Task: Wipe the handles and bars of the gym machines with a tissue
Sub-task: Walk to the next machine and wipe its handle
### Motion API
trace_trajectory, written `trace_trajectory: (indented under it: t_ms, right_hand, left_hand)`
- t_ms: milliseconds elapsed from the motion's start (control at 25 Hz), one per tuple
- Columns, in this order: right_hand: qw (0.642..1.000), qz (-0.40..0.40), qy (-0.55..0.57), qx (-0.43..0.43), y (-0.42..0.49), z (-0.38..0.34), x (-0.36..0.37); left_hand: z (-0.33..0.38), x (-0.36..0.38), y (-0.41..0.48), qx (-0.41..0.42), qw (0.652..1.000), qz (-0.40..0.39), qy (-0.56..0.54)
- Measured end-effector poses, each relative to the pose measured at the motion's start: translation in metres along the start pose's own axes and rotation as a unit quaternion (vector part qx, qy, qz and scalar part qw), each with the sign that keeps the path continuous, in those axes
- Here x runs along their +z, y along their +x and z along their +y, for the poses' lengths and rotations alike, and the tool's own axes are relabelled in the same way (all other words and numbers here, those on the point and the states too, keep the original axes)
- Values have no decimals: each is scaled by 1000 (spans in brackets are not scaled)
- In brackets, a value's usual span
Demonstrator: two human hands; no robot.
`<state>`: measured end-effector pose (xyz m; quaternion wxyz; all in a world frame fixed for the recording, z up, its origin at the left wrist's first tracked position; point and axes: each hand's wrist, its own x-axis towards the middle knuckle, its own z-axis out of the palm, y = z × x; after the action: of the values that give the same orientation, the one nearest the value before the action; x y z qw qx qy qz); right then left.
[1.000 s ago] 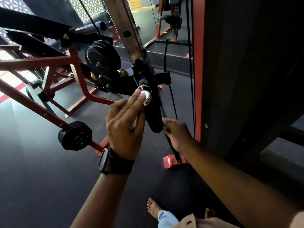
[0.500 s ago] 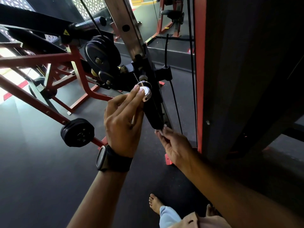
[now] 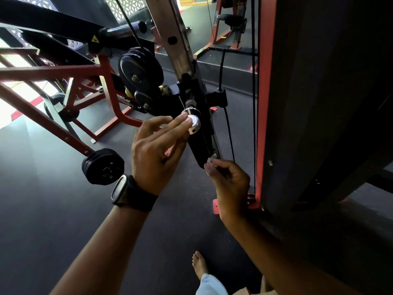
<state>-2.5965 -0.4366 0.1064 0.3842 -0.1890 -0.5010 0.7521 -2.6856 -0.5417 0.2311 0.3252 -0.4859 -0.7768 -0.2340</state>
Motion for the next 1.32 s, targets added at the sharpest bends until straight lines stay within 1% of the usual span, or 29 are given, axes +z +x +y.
trace_trajectory:
  t_ms: [40,80,120,200,280,440,520,640,760,880,1040,1120,1320]
  right_hand:
    - [993,-19,-57,-99,1,4,-1]
    - [978,-34,-101,-177,2,8,-1]
    - [964,-41,-130,-227,4,10,-1]
    - [942,-34,-170,-286,6,12,2]
    - [922,-29,-205,-326,7,16,4]
    - [894,-14,-253,-370,10,10,9]
    - [883,15,-272,-382,12,6,16]
    - [877,53,-268,-395,9,-3,28]
    - [862,65,-277,-420,15,-14,35]
    - [864,73,-289,-406,8,-19,40]
    - [838,81,-297,-450,15,-41,50]
    - [836,93,-317,-438,11,-35,48]
    - [829,86,-349,-428,6,-21,43]
  left_hand:
    - [-1,-2,1,3,1000,-5,-4]
    - [-1,-2,1,3,1000,-7,-10]
    - [0,-2,1,2,1000,-8,-15]
    - [-2,-2,1,10,999,-14,-29]
    - [-9,-3,3,30,998,-26,-38]
    - [-17,-6,9,65,995,-33,-70]
    - [-19,-4,9,71,993,-29,-84]
    - [-26,-3,10,72,992,-33,-101]
    - [-31,-1,13,84,988,-38,-120]
    - [-34,-3,15,95,986,-39,-135]
    - [-38,-2,17,105,983,-45,-143]
    - [-40,-2,18,106,983,-46,-141]
    - [-47,1,22,129,979,-44,-153]
